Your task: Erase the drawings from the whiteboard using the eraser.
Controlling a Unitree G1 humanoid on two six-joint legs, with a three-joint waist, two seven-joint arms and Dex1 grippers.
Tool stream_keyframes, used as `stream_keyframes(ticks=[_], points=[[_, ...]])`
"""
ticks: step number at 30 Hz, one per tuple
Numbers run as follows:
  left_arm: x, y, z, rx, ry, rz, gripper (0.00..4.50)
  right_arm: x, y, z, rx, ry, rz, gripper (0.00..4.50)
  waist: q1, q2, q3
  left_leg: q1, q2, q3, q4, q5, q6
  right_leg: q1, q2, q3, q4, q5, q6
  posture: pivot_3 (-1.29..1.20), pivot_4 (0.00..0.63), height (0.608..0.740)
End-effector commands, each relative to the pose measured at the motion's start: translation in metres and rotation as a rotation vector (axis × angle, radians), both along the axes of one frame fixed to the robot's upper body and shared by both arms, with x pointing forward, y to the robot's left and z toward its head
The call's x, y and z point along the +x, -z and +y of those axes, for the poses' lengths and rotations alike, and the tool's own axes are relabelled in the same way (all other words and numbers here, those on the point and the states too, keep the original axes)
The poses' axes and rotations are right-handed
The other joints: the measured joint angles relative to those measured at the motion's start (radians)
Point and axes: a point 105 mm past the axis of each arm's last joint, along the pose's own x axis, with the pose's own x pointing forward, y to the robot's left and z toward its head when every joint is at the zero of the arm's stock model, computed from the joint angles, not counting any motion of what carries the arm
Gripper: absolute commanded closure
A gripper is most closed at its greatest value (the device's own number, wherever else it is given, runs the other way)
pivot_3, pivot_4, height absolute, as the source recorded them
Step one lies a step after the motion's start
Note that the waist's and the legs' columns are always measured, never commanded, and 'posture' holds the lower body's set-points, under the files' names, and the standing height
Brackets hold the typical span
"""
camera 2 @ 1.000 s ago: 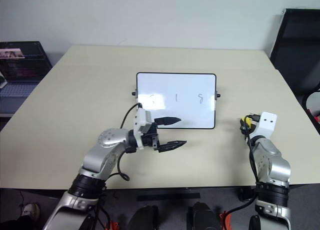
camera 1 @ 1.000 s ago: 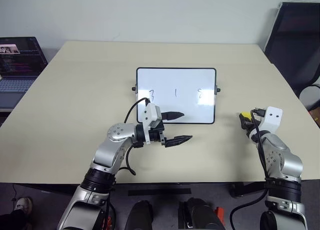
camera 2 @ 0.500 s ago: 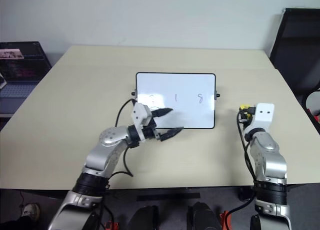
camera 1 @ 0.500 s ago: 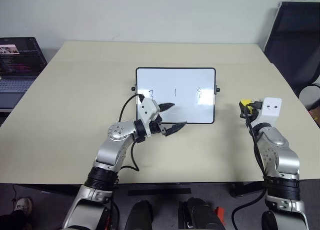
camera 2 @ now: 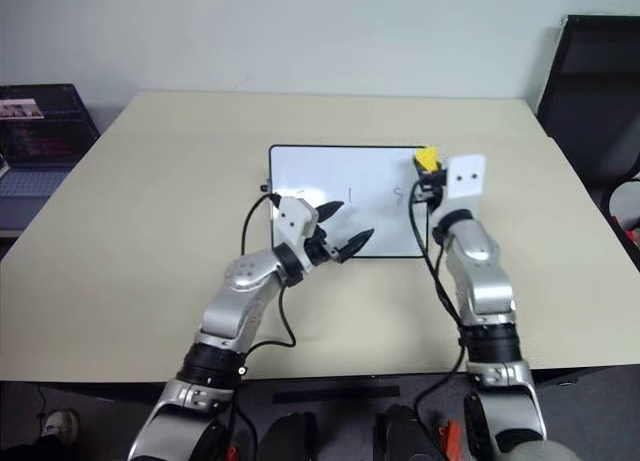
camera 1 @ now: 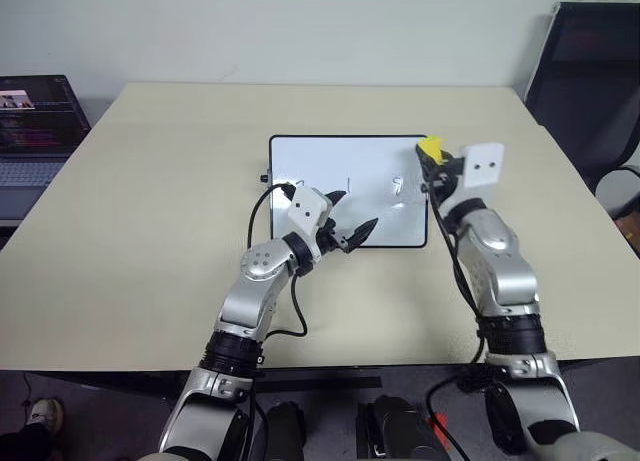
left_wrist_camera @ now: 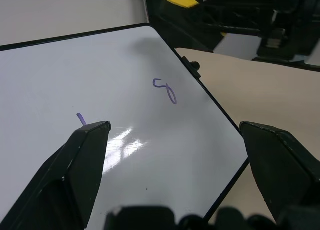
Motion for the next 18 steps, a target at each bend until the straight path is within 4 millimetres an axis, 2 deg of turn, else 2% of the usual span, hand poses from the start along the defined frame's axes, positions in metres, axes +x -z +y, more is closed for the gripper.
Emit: stream_keyframes(ticks=[1,4,6,9,10,18], points=[[0.000,-0.012,0.002,0.010,0.006,-0.056,0.00,0.001,-0.018,0.018,0.029,-0.048,-0.073,3.62,0.000,0.000,0.000,0.000,0.000,0.000,0.000,0.000,0.000,0.000,0.000,0.000,0.000,0.000,0.000,0.00,0.150,0.740],[0.004,-0.013,0.009,0.021,-0.011,-0.060,0.00,0.003,-0.014,0.029,0.030,-0.075,-0.056,3.62,0.000,0.000,0.000,-0.001,0.000,0.000,0.000,0.000,0.000,0.000,0.000,0.000,0.000,0.000,0.000,0.00,0.150,0.740],[0.006,-0.016,0.014,0.028,-0.023,-0.069,0.00,0.006,0.003,0.033,-0.017,-0.070,0.020,3.62,0.000,0.000,0.000,0.000,0.000,0.000,0.000,0.000,0.000,0.000,-0.001,0.000,0.000,0.000,0.000,0.00,0.150,0.740],[0.008,-0.019,0.019,0.035,-0.034,-0.079,0.00,0.010,0.036,0.025,-0.112,-0.020,0.163,3.62,0.000,0.000,0.000,0.000,0.000,0.000,0.000,0.000,0.000,0.000,-0.001,0.000,0.000,0.000,0.000,0.00,0.150,0.740],[0.008,-0.020,0.020,0.036,-0.035,-0.080,0.00,0.009,0.042,0.022,-0.131,-0.009,0.186,3.62,0.001,0.000,0.000,0.000,0.000,0.000,0.000,0.000,0.000,0.000,-0.001,0.000,0.000,0.000,0.000,0.00,0.150,0.740],[0.006,-0.024,0.021,0.037,-0.033,-0.090,0.00,-0.007,0.064,0.011,-0.135,0.028,0.269,3.62,0.003,-0.001,0.000,0.000,0.000,-0.002,0.001,0.000,0.000,0.001,-0.001,0.000,0.001,0.000,0.000,0.00,0.150,0.740]])
